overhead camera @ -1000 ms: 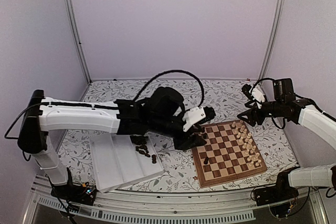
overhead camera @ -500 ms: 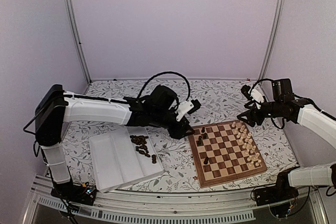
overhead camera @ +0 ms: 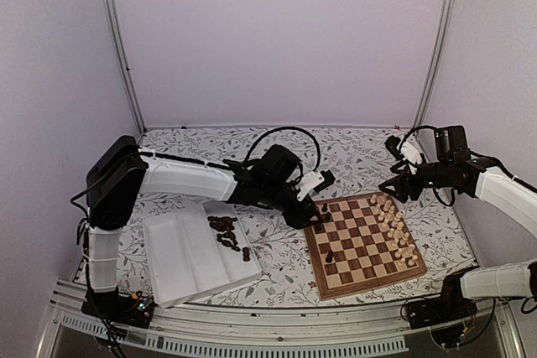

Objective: Set up the chess pieces on the board
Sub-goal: Move the chess piece to the chessboard.

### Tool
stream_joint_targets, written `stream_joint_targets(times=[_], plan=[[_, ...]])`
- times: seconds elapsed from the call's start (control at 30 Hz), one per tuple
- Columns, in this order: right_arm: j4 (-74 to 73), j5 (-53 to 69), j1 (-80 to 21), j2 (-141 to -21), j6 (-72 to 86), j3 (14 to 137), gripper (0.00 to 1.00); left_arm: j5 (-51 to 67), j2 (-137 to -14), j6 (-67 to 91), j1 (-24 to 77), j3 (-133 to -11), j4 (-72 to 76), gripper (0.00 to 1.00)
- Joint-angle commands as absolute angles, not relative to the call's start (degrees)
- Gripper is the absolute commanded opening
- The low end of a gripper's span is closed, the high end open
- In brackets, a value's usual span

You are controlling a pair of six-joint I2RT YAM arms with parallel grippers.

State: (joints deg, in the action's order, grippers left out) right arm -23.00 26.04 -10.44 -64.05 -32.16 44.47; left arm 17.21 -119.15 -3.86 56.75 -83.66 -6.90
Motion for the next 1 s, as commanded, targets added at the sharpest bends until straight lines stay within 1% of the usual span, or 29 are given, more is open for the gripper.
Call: stream_joint_targets(times=[0.0,0.27,0.43,0.97], plan=[[-22.5,26.2,-10.2,-64.2,-32.3,43.9,0.73,21.1,-122.3,-4.9,56.9,-86.2,-7.0,0.54],[-22.5,26.3,-10.2,-64.3,-32.5,43.8,0.73,25.2,-124.6,-6.0,57.1,-86.5,-5.9,0.55],[-22.7,26.4,-10.2,-64.3,-32.5,43.8,0.73,26.5,-125.9,-7.1,57.0,-86.7,-6.2,0.53],[-22.9,26.6,-10.2,-64.6,-32.7,43.9,0.73,29.8,-128.6,-11.8,57.6,-85.4,-4.8,0.52]])
